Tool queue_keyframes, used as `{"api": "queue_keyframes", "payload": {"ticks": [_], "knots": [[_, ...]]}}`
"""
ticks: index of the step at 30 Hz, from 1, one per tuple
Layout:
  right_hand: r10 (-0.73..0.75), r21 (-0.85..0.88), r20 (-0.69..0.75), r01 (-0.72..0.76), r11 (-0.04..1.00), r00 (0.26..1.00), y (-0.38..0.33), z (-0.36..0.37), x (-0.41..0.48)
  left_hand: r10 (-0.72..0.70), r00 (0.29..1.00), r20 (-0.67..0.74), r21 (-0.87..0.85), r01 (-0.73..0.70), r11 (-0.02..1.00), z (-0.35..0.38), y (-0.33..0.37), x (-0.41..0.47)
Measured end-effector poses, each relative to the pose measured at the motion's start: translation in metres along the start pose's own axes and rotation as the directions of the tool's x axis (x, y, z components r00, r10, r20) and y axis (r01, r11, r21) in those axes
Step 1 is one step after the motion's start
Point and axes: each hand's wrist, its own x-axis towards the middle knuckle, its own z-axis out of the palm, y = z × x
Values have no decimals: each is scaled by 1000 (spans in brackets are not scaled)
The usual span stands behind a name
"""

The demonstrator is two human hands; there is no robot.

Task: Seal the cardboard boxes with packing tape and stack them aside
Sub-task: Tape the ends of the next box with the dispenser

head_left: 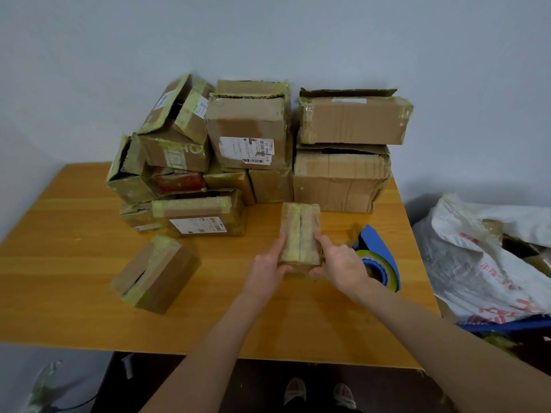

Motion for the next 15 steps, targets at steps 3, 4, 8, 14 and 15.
{"api": "queue_keyframes", "payload": {"ticks": [3, 4, 8, 14, 15], "knots": [[-1, 175, -23, 5, 985, 1000, 1, -7, 2, -92, 993, 80, -48, 96, 994, -5, 7, -1], [13, 199, -42, -5, 980, 999, 0, -9, 3, -121, 990, 73, -64, 126, 990, -3, 11, -1], [66, 268, -69, -45, 962, 995, -5, -1, -1, -237, 971, -16, -133, 232, 963, 11, 28, 2], [85, 290, -54, -66, 955, 995, -7, 1, -3, -126, 989, -75, 85, 132, 988, -4, 20, 10], [74, 325, -23, -63, 944, 997, -10, 1, -4, -90, 989, -115, 146, 106, 984, -9, 21, 13]]}}
